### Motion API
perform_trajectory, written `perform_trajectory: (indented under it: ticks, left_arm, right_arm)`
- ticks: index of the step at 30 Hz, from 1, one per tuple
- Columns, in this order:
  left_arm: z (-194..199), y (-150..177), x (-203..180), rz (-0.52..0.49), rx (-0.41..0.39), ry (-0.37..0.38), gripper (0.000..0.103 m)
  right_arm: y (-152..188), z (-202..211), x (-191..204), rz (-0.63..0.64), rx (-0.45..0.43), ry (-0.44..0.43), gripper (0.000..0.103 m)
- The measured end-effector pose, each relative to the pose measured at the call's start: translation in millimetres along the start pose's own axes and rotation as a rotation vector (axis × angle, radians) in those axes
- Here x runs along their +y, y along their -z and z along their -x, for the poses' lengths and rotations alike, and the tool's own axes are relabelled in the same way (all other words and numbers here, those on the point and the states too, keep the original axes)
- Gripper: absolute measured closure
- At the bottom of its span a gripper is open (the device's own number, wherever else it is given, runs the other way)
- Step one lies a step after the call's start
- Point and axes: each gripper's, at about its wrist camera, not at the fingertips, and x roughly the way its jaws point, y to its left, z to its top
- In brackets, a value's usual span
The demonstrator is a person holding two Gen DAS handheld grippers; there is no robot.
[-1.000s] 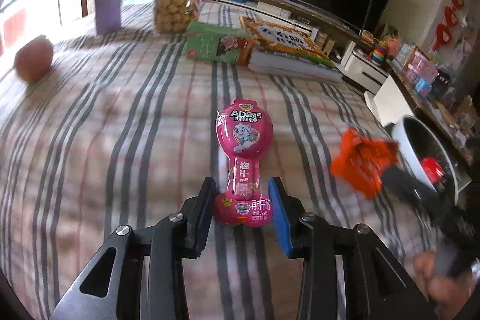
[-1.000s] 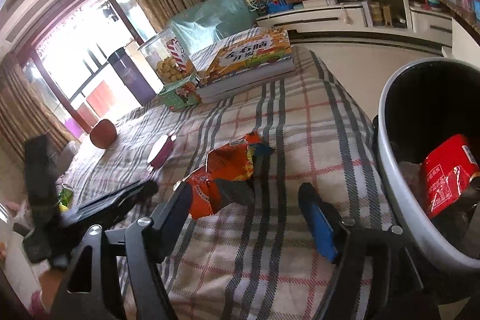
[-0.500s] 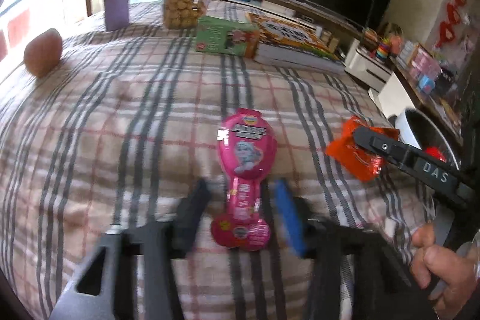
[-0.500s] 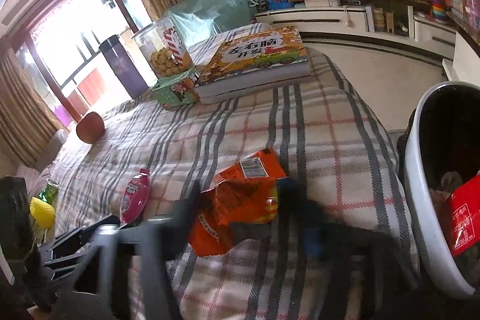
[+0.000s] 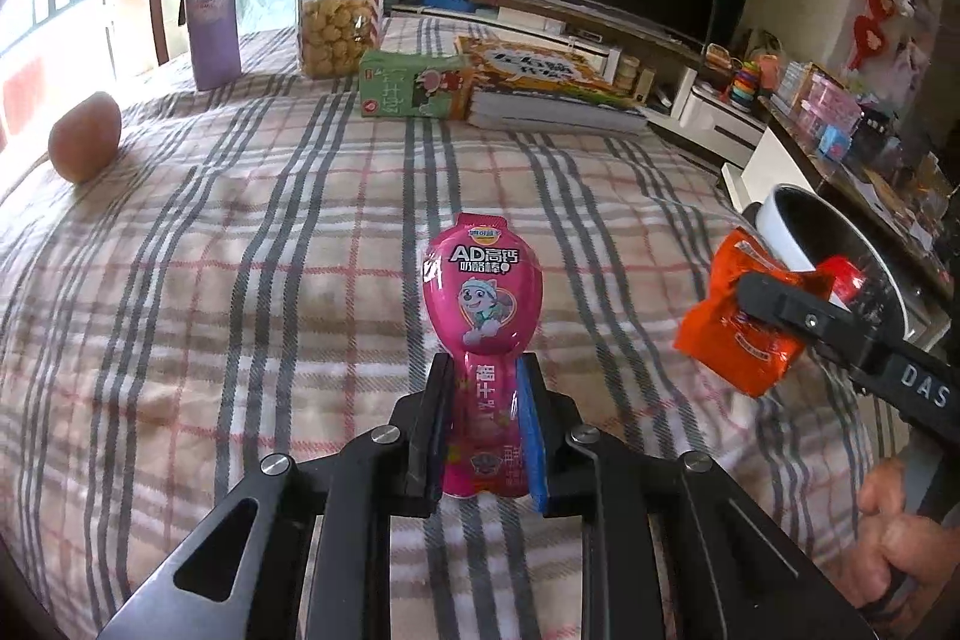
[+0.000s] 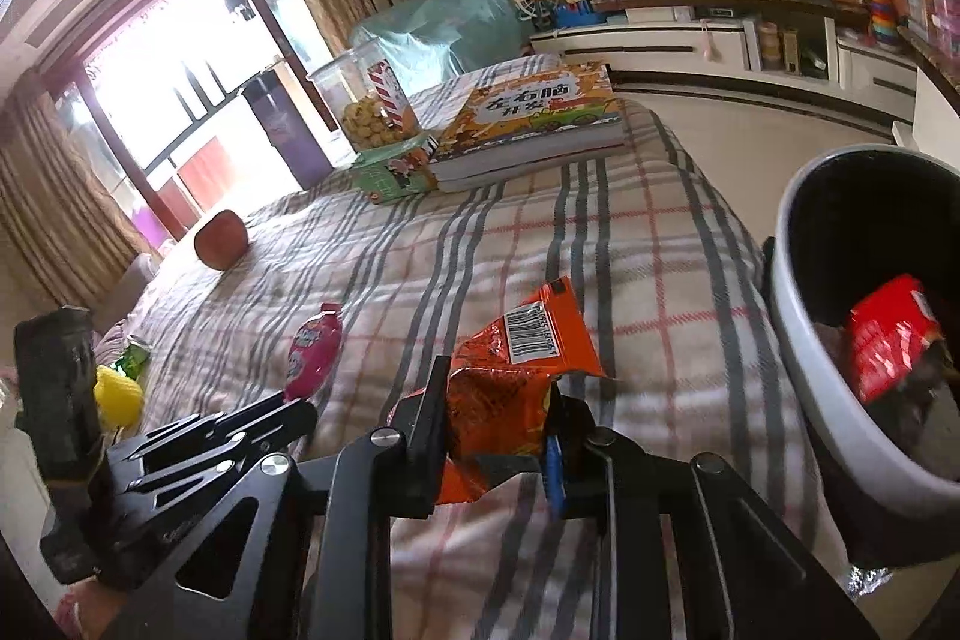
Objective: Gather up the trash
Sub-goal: 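Carry the pink tube and orange wrapper over the black bin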
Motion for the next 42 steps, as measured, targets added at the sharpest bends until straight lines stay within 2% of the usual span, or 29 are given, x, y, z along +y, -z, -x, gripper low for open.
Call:
perform_trajectory:
  ticks: [7,16,42]
  left_arm:
    - [19.3,7.0,-9.1,-0.021,-0.021,0.016,0.084]
    - [39.0,14.5,-10.2,-0.007,-0.017,0.075,0.084]
    - [44.9,6.6,-55.8,-0.073,-0.012,0.161,0.084]
  right_arm:
    - [6.6,21.2,1.9,-0.003,-0.026,-0.016,0.078]
    - [13.6,38.9,1.0,-0.013,-0.046,-0.029,0.078]
    - [21.4,86.4,-35.2,-0.063,-0.115,0.007,0.078]
